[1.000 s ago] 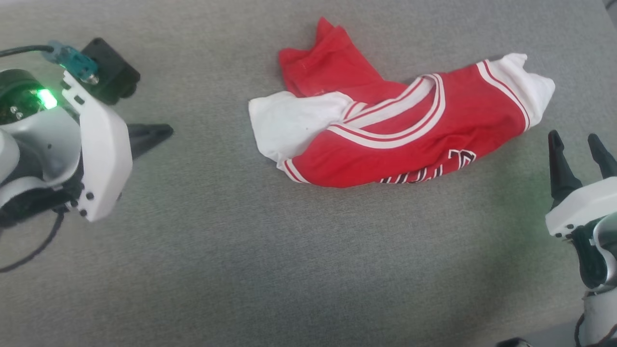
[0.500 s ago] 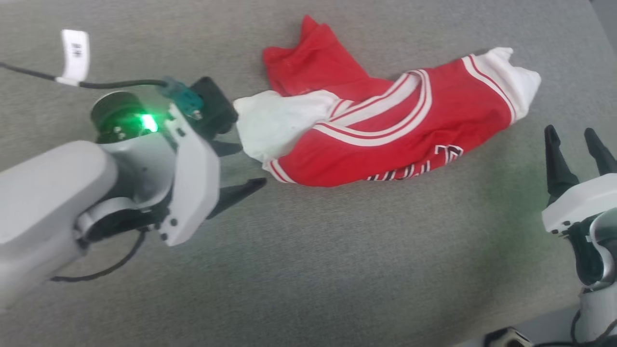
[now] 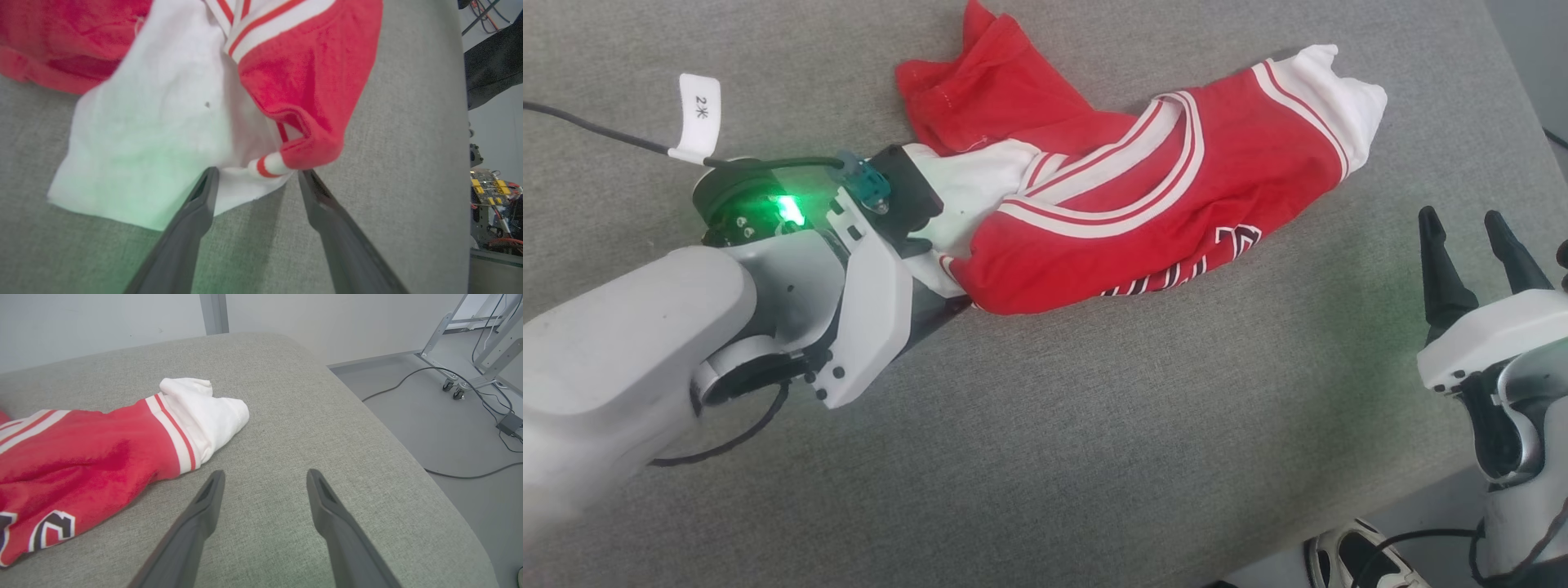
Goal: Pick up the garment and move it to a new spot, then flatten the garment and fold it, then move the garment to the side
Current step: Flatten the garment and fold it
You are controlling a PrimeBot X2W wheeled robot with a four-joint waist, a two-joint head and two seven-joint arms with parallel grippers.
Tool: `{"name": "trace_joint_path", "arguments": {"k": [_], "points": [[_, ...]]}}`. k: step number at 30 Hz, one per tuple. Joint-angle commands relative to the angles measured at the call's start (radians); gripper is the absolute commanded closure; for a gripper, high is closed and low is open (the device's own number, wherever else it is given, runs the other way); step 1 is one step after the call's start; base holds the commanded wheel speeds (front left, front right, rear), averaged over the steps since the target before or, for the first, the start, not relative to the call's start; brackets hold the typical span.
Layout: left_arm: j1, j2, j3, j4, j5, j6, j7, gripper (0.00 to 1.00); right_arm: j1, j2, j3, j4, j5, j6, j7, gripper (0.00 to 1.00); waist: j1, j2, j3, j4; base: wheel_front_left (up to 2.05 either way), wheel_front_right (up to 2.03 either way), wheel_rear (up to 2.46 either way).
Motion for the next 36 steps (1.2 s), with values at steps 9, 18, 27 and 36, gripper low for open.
{"name": "trace_joint_path", "arguments": {"k": [9, 18, 27, 36], "points": [[0.03, -0.01, -0.001, 0.044, -0.002, -0.002, -0.011, 1.0, -0.009, 0.003, 0.0, -0.012, -0.012, 0.0, 0.003, 0.0, 0.0, 0.0, -0.004, 0.009, 0.0, 0.0, 0.0], [-0.028, 0.08, 0.002, 0.009, -0.099, -0.002, -0.041, 1.0, 0.026, -0.011, -0.024, -0.047, -0.03, 0.0, 0.021, 0.0, 0.0, 0.0, -0.064, 0.086, 0.0, 0.0, 0.0], [-0.093, 0.268, 0.002, -0.054, -0.238, -0.002, 0.061, 1.0, 0.057, -0.014, -0.038, -0.086, -0.037, 0.0, 0.057, 0.0, 0.0, 0.0, -0.117, 0.159, 0.0, 0.0, 0.0], [-0.212, 0.241, 0.003, -0.003, -0.321, -0.002, 0.316, 1.0, 0.055, 0.007, -0.015, -0.1, -0.029, 0.0, 0.059, 0.0, 0.0, 0.0, -0.09, 0.126, 0.0, 0.0, 0.0]]}}
